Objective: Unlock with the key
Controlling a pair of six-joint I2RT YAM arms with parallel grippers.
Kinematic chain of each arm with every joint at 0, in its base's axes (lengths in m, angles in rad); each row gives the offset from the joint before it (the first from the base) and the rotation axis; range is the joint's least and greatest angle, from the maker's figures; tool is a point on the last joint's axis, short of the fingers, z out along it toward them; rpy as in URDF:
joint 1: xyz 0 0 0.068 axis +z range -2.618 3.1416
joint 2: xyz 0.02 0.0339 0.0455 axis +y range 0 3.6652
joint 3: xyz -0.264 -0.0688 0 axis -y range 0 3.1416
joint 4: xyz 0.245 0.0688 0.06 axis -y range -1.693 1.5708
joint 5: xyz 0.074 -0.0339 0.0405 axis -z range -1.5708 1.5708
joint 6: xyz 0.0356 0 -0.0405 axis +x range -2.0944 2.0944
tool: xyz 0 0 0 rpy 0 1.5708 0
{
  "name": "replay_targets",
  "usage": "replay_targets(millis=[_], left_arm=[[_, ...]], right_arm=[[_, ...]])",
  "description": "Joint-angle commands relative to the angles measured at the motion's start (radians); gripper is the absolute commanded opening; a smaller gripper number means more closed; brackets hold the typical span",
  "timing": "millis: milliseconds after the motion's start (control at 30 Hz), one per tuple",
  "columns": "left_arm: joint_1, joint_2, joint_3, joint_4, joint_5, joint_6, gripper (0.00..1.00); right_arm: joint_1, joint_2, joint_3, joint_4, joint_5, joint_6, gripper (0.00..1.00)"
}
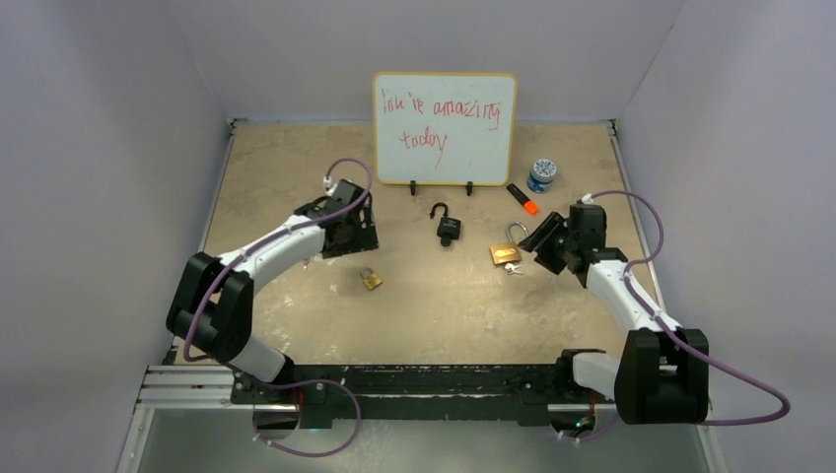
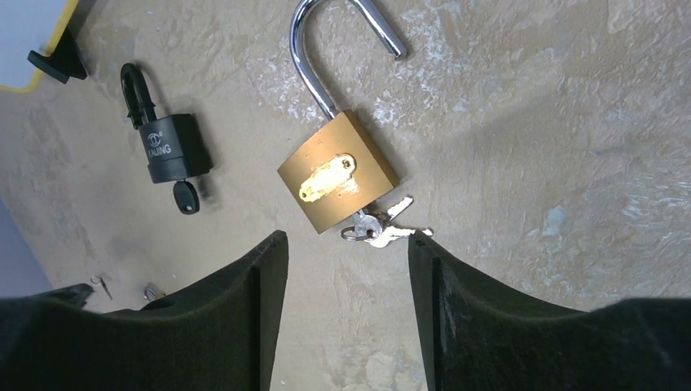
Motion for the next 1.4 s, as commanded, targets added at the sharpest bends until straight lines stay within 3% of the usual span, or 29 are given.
replay_targets(millis=[0, 200, 400, 900, 1233, 1367], left_arm=[[0.158, -0.075, 0.007, 0.02, -0.035, 0.147, 0.71], [0.329, -0.067, -0.04, 0.07, -0.009, 0.202, 0.58], [0.446, -0.04, -0.077, 0.128, 0.11, 0.195, 0.54], [0.492, 0.027, -0.124, 0.153, 0.128, 0.119, 0.44], [0.495, 0.038, -0.119, 0.105, 0.162, 0.108, 0.25], [0.495, 0.034, -0.129, 0.113, 0.152, 0.114, 0.11]], right_arm=[[-0.001, 0.014, -0.005, 0.01, -0.031, -0.021, 0.57], [-0.001, 0.017, -0.006, 0.006, -0.037, -0.026, 0.56], [-0.002, 0.002, -0.012, 0.004, -0.046, -0.039, 0.55], [-0.001, -0.005, -0.009, -0.004, -0.034, -0.044, 0.53], [-0.001, -0.011, 0.001, -0.005, -0.021, -0.047, 0.52], [-0.002, -0.002, 0.002, -0.004, -0.021, -0.046, 0.52]])
